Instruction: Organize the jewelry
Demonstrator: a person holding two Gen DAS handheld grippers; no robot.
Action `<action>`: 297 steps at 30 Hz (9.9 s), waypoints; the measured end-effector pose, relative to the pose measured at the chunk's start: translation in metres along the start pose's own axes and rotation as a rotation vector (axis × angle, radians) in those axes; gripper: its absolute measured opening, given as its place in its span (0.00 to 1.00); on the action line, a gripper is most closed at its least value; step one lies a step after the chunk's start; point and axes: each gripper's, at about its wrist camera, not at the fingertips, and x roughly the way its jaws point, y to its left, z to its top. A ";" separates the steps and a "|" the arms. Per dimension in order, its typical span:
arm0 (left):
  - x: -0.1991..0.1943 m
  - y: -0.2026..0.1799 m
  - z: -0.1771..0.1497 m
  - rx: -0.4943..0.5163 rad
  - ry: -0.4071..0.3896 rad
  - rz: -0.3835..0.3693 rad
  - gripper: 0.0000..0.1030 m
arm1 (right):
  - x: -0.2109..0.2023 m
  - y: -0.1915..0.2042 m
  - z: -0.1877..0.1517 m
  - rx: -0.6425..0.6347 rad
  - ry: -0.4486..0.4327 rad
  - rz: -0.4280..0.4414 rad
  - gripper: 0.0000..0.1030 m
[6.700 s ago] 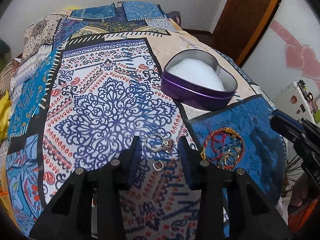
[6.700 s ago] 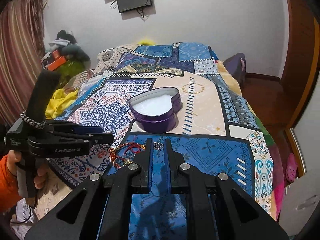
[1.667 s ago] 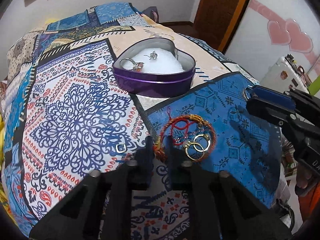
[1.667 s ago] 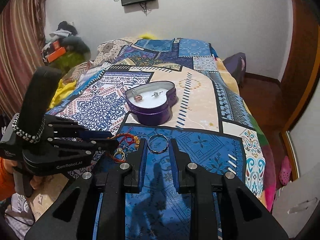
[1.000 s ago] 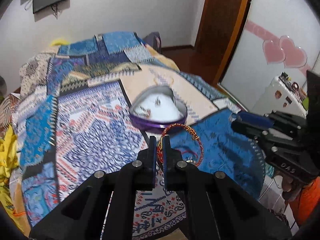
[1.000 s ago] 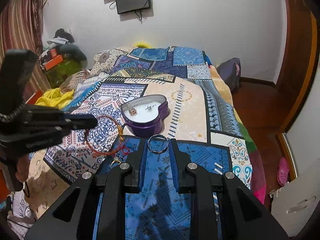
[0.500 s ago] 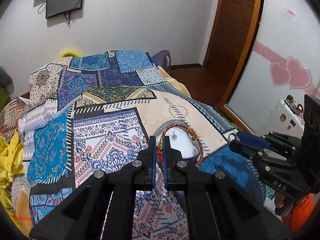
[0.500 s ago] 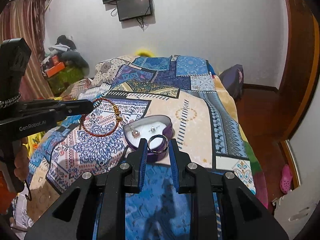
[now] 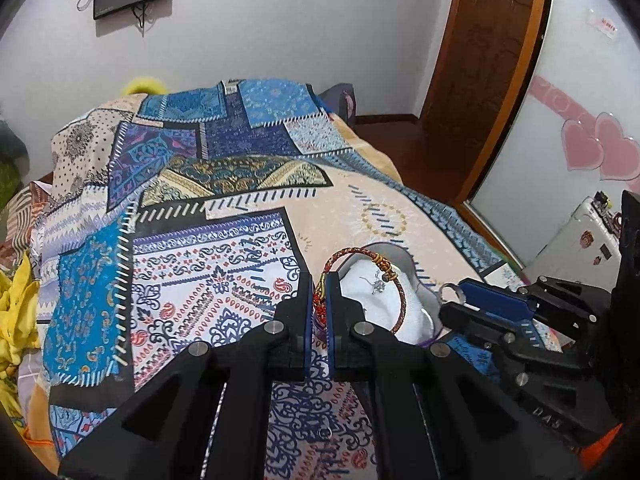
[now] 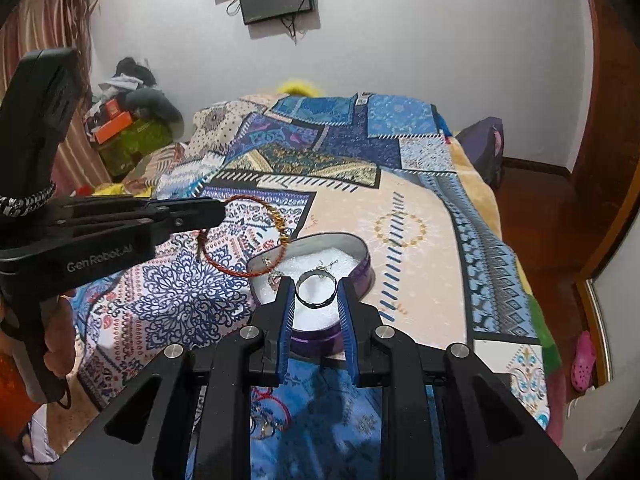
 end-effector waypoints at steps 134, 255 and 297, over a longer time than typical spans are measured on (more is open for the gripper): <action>-0.042 -0.017 -0.103 0.063 0.141 -0.092 0.24 | 0.002 0.049 -0.072 -0.091 0.197 0.039 0.20; -0.037 -0.012 -0.103 0.061 0.125 -0.062 0.17 | -0.023 0.010 -0.047 0.010 0.056 0.027 0.16; 0.004 -0.012 -0.088 0.026 0.199 -0.094 0.12 | -0.019 -0.006 -0.024 0.044 -0.003 0.032 0.16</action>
